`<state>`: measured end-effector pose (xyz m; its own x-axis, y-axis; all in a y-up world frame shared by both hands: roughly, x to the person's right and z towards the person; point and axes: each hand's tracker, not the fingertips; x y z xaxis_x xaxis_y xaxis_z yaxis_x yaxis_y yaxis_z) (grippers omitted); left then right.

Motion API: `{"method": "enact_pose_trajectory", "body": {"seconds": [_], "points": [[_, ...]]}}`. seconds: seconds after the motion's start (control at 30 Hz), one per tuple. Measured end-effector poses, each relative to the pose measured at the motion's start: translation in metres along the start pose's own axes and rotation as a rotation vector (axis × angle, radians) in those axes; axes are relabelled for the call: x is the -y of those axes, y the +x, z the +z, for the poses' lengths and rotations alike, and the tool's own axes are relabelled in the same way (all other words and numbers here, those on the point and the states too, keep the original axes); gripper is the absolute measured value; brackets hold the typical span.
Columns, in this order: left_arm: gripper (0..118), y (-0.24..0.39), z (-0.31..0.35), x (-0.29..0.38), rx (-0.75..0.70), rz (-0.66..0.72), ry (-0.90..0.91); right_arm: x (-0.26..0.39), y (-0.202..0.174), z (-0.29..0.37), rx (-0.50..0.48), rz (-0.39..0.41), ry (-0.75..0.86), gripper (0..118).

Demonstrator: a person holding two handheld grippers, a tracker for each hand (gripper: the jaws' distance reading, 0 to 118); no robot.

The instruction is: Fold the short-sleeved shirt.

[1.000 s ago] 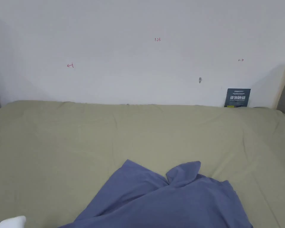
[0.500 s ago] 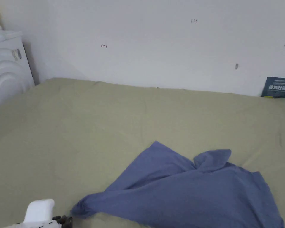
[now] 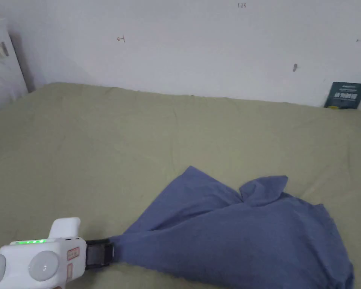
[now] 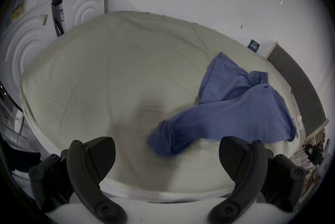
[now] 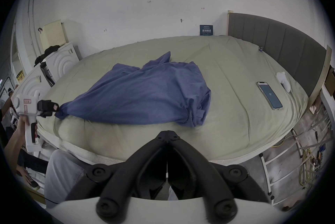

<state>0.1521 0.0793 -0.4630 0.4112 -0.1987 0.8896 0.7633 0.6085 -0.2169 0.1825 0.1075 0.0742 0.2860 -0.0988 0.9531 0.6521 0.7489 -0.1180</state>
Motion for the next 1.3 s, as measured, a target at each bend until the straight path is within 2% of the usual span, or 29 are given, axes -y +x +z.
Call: {"method": "enact_pose_trajectory", "body": {"seconds": [0.07, 0.1, 0.13, 0.17, 0.43, 0.47, 0.57, 0.63, 0.77, 0.87, 0.9, 0.93, 0.97, 1.03, 1.13, 1.3], "points": [[96, 0.007, -0.007, -0.004, 0.003, -0.020, -0.014, 0.001, 0.002, -0.003, 0.004, -0.006, -0.014, 1], [79, 0.010, -0.009, -0.005, 0.002, -0.027, -0.022, 0.002, 0.004, -0.005, 0.005, -0.010, -0.019, 1], [37, 0.012, -0.011, -0.004, 0.003, -0.046, -0.039, 0.002, 0.005, -0.006, 0.008, -0.013, -0.025, 1], [0, 0.013, -0.011, -0.001, -0.001, -0.050, -0.034, 0.002, 0.006, -0.008, 0.008, -0.015, -0.031, 1], [0, 0.014, -0.004, 0.001, 0.005, -0.049, -0.020, -0.019, 0.017, -0.025, 0.030, 0.000, -0.036, 1], [0, 0.030, -0.011, 0.007, 0.321, 0.190, -0.033, -0.027, 0.018, -0.030, 0.033, 0.014, -0.029, 1], [0, 0.030, -0.011, 0.007, 0.288, 0.160, -0.042, -0.066, 0.022, -0.055, 0.026, 0.043, -0.009, 1], [0, 0.031, -0.010, 0.007, 0.288, 0.162, -0.042, -0.102, 0.025, -0.084, 0.048, 0.115, -0.011, 1], [0, 0.025, -0.011, 0.006, 0.314, 0.202, -0.047, -0.174, 0.030, -0.152, 0.033, 0.156, -0.034, 2], [0, 0.025, -0.013, 0.005, 0.347, 0.234, -0.073, -0.218, 0.023, -0.210, 0.061, 0.271, -0.094, 6], [0, 0.024, -0.013, 0.006, 0.346, 0.235, -0.070, -0.230, 0.020, -0.231, 0.068, 0.307, -0.124, 31], [0, 0.024, -0.014, 0.005, 0.346, 0.237, -0.068, -0.238, 0.019, -0.252, 0.072, 0.317, -0.177, 91], [0, 0.025, -0.015, 0.004, 0.346, 0.238, -0.067, -0.243, 0.019, -0.270, 0.041, 0.316, -0.239, 118], [0, 0.025, -0.017, 0.002, 0.329, 0.224, -0.053, -0.250, 0.010, -0.303, 0.050, 0.319, -0.288, 118], [0, 0.025, -0.020, 0.001, 0.331, 0.225, -0.057, -0.253, 0.004, -0.332, 0.062, 0.352, -0.277, 118], [0, 0.023, -0.026, 0.000, 0.341, 0.230, -0.060, -0.266, -0.011, -0.372, 0.053, 0.328, -0.311, 118]]}}
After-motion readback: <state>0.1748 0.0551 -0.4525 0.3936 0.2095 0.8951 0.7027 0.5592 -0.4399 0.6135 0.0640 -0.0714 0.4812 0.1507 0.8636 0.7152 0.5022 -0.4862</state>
